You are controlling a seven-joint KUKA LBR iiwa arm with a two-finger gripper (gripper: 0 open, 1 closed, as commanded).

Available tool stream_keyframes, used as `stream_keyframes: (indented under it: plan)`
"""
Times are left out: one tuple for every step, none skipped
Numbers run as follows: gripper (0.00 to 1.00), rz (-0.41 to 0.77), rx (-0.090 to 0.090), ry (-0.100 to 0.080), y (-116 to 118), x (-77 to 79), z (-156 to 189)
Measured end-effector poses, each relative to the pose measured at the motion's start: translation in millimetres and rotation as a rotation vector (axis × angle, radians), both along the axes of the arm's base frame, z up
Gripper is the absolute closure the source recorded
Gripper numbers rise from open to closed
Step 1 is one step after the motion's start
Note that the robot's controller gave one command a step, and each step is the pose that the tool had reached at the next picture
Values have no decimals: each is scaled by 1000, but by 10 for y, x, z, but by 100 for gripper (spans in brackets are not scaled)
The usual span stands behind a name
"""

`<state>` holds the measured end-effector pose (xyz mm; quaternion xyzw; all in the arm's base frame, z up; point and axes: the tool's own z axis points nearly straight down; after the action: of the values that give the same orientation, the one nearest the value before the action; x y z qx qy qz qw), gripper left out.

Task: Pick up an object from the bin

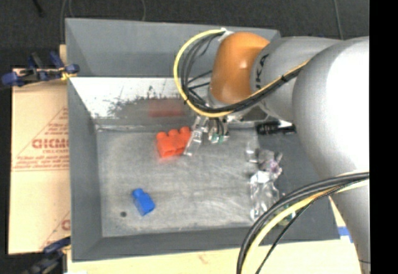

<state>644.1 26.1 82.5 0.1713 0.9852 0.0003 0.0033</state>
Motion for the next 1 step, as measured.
stream_keyframes:
  plan:
    - [100,1,0,0,0,0,0]
